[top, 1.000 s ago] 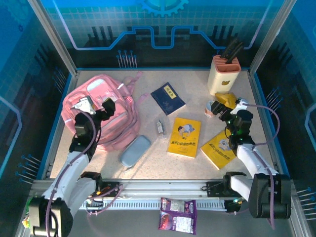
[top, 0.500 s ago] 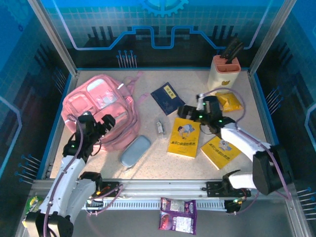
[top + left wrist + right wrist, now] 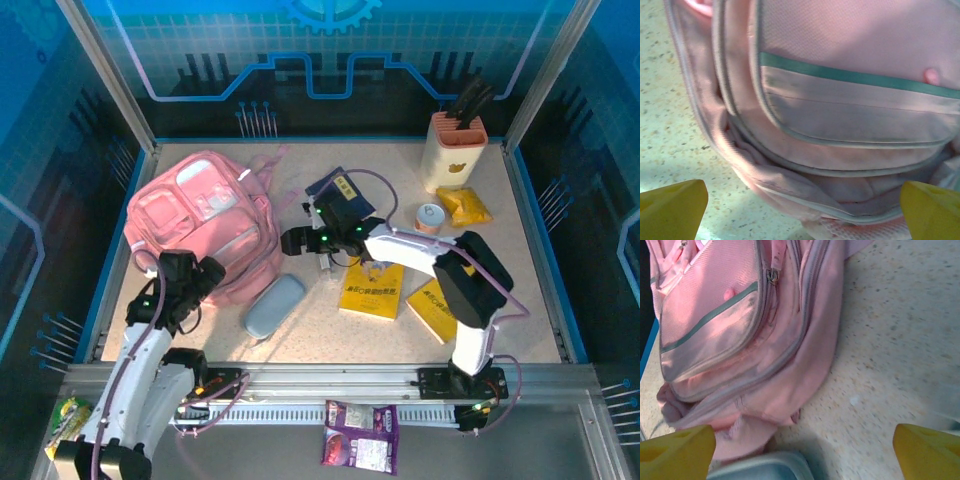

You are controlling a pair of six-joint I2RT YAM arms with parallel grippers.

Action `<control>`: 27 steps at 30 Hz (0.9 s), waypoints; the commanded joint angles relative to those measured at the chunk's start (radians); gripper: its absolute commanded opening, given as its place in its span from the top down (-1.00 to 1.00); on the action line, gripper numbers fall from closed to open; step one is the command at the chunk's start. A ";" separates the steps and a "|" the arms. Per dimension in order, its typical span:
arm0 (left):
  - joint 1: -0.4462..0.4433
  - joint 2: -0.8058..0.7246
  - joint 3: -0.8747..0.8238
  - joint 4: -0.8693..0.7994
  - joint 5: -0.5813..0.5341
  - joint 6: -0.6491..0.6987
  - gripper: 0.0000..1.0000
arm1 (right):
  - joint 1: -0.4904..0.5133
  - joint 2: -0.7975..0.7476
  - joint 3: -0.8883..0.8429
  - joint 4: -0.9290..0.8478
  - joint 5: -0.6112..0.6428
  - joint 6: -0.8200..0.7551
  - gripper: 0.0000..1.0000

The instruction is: Pack the student bag

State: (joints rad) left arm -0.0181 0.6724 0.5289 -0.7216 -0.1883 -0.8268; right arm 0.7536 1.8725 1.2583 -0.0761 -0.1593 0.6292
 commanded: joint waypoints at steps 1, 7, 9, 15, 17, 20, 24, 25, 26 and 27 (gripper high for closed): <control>0.021 0.005 -0.042 0.008 -0.021 -0.029 -0.99 | 0.020 0.098 0.102 -0.049 0.002 0.001 -0.76; 0.048 0.047 -0.090 0.076 0.015 -0.052 -0.98 | 0.037 0.238 0.238 -0.086 0.034 -0.017 -0.62; 0.052 0.061 -0.107 0.109 0.038 -0.056 -0.99 | 0.038 0.280 0.277 -0.094 0.036 -0.022 -0.58; 0.056 0.091 -0.156 0.236 0.119 -0.076 -0.98 | 0.039 0.379 0.382 -0.097 -0.024 -0.037 -0.21; 0.058 0.100 -0.161 0.261 0.127 -0.082 -0.98 | 0.039 0.380 0.383 -0.085 -0.036 -0.044 0.03; 0.058 0.116 -0.169 0.317 0.143 -0.072 -0.98 | 0.039 0.349 0.345 -0.042 -0.045 -0.058 0.47; 0.058 0.154 -0.172 0.419 0.195 -0.064 -0.98 | 0.038 0.304 0.317 -0.027 -0.050 -0.081 0.99; 0.058 0.166 -0.172 0.446 0.208 -0.064 -0.98 | 0.036 0.289 0.308 -0.030 -0.056 -0.090 1.00; 0.058 0.177 -0.176 0.485 0.219 -0.065 -0.99 | 0.036 0.269 0.293 -0.026 -0.062 -0.095 1.00; 0.058 0.185 -0.179 0.518 0.228 -0.064 -0.99 | 0.036 0.243 0.267 -0.013 -0.074 -0.100 1.00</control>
State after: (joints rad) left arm 0.0311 0.8421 0.3630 -0.3508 -0.0338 -0.8921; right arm 0.7799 2.2070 1.5658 -0.0982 -0.1764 0.5663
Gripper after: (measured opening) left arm 0.992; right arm 0.068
